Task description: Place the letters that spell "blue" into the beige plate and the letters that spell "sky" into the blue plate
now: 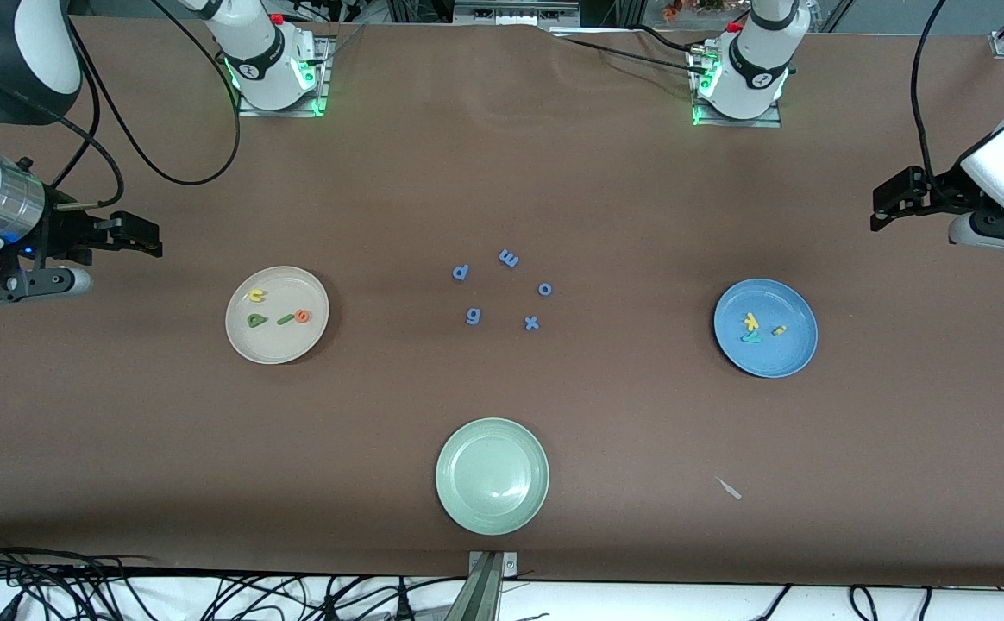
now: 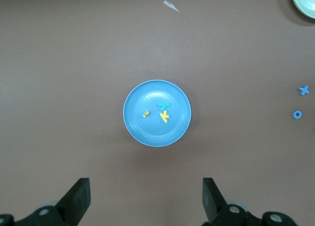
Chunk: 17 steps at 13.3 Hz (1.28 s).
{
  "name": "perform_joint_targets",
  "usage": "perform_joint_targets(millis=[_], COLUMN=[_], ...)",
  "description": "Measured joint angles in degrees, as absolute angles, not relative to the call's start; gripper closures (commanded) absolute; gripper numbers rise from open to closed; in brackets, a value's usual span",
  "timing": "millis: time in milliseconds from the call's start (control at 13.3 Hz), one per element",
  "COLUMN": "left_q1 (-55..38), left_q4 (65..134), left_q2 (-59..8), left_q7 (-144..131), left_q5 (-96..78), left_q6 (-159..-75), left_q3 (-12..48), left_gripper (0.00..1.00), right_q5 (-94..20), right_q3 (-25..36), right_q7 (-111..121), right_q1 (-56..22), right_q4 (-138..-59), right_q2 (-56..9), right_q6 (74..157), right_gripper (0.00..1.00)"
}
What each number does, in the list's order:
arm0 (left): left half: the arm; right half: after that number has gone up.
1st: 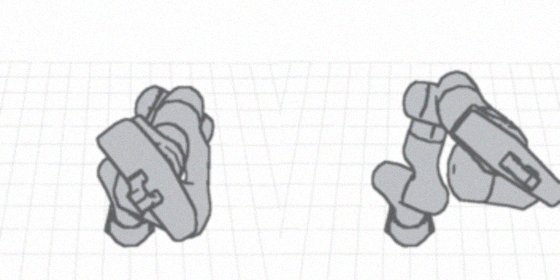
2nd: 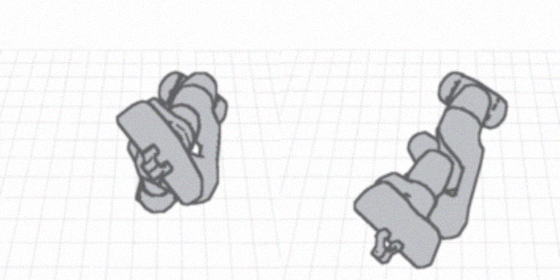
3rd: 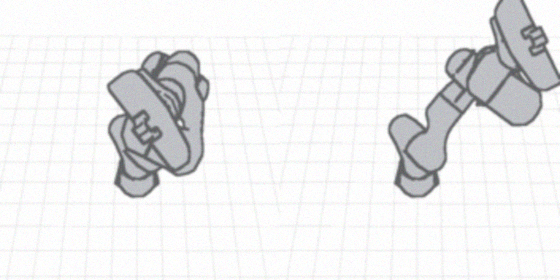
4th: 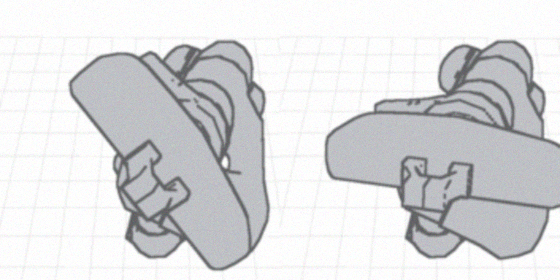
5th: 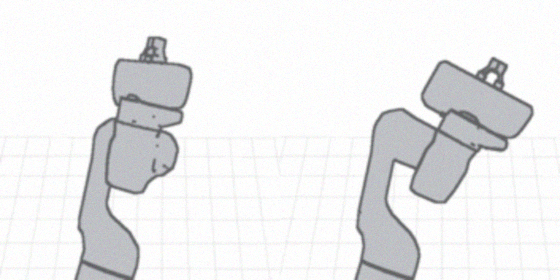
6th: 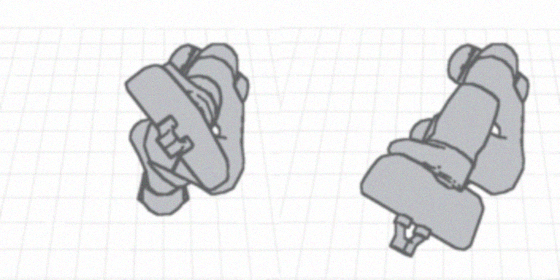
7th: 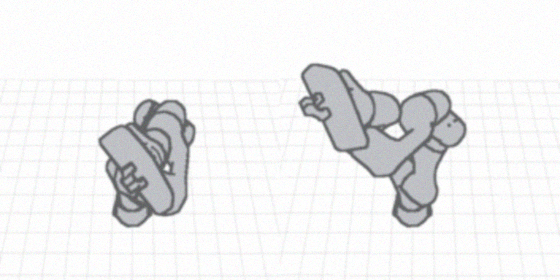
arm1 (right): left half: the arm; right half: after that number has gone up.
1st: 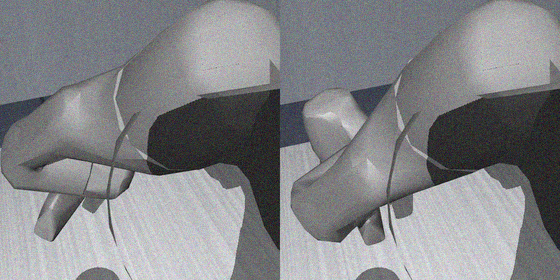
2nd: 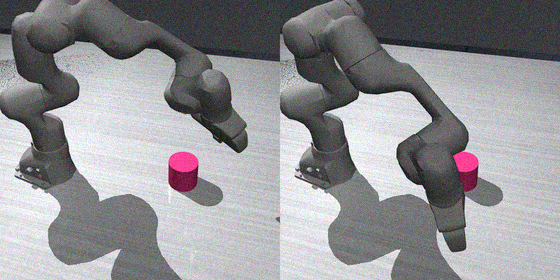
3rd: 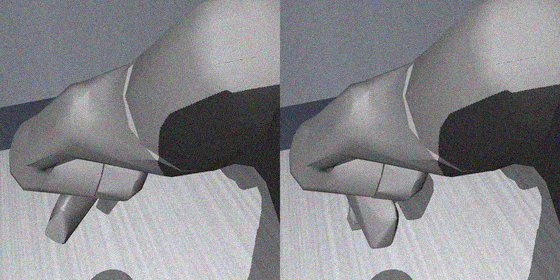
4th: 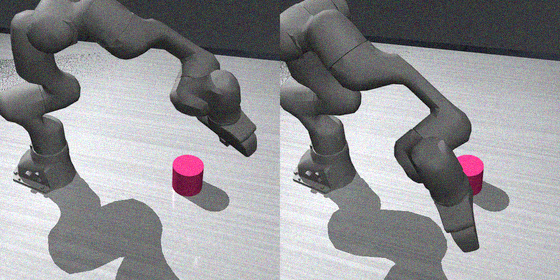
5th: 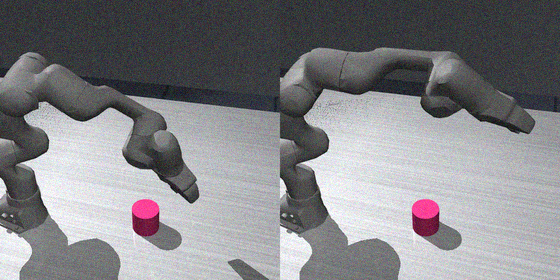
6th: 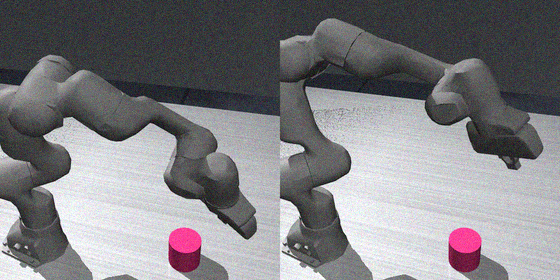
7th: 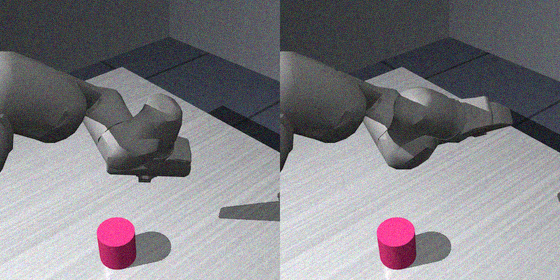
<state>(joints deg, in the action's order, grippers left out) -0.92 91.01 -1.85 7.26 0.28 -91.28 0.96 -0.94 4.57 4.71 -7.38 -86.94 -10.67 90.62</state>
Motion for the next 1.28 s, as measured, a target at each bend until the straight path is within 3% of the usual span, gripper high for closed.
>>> perform_joint_targets(millis=[450, 1276], left_q1=[-0.9, -0.9], left_q4=[91.0, 90.9], left_q2=[-1.9, -1.9], left_q7=[6.0, 5.6], left_q5=[0.3, 0.3], left_q6=[-91.3, -91.2], left_q3=[0.9, 0.9], left_gripper=[0.00, 0.00], right_q5=[1.1, 1.4], right_q3=[4.6, 4.5], right_q7=[4.8, 4.8], right_q1=[-7.1, -7.4], right_q4=[-80.6, -80.6], right_q2=[-10.6, -10.7], right_q6=[87.0, 86.8], right_gripper=[0.00, 0.00])
